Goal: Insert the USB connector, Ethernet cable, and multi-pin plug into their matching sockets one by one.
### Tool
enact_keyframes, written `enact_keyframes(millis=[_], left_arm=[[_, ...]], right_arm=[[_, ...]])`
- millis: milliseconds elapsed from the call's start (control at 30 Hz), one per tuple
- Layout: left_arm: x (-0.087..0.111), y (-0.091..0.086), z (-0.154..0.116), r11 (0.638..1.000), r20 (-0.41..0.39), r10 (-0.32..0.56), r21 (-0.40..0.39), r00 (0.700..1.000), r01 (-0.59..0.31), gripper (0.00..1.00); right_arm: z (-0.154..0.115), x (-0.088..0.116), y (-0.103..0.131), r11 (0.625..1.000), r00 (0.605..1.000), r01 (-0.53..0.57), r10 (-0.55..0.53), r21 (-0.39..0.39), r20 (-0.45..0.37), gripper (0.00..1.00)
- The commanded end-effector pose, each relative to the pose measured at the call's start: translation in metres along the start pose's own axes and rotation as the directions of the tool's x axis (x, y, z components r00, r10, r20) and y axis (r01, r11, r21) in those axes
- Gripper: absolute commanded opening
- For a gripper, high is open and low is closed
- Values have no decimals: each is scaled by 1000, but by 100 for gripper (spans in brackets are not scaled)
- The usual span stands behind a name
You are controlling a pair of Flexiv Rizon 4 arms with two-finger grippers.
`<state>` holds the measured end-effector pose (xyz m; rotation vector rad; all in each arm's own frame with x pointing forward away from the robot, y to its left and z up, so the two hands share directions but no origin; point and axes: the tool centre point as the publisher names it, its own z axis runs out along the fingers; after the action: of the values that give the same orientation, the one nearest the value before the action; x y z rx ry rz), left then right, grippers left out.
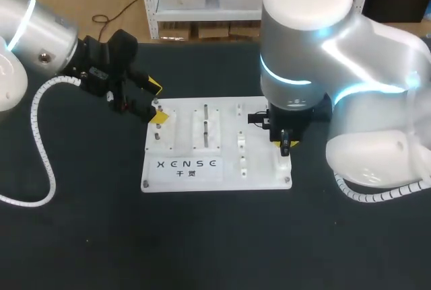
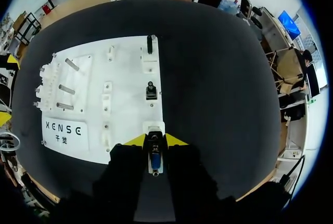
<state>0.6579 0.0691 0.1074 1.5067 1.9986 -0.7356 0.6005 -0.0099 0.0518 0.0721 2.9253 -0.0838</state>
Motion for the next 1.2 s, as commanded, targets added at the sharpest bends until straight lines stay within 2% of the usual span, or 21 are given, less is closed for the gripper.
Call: enact_keyframes(millis=[33, 300, 667, 933, 967, 1000, 1033, 1067, 1200], left_arm=[[-1, 1, 0, 1000, -4, -1, 1, 1000, 1, 100], [-1, 1, 0, 1000, -4, -1, 1, 1000, 1, 100], [-1, 1, 0, 1000, -4, -1, 1, 1000, 1, 100], [-1, 1, 0, 1000, -4, -1, 1, 1000, 1, 100], [-1, 1, 0, 1000, -4, -1, 1, 1000, 1, 100], [-1, 1, 0, 1000, -4, -1, 1, 1000, 1, 100], [-1, 1, 0, 1000, -4, -1, 1, 1000, 1, 100], [-1, 1, 0, 1000, -4, -1, 1, 1000, 1, 100], [-1, 1, 0, 1000, -4, -1, 1, 1000, 1, 100]], right_arm=[[18, 10, -2, 1000, 1000, -7, 7, 7, -10, 0], [42, 11, 1, 1000, 997, -18, 20, 20, -69, 0], [41, 5, -1, 1000, 996, -27, 26, -7, -83, 0], [47, 6, -2, 1000, 996, -28, 28, 1, -82, 0], [46, 7, -1, 1000, 997, -25, 25, 0, -76, 17], [45, 6, 0, 1000, 997, -24, 24, -1, -72, 44], [43, 5, 1, 1000, 998, -22, 22, 0, -66, 93], [39, 3, 1, 1000, 998, -27, 27, -4, -55, 100], [23, -11, 2, 999, 999, -39, 39, -18, -15, 100]])
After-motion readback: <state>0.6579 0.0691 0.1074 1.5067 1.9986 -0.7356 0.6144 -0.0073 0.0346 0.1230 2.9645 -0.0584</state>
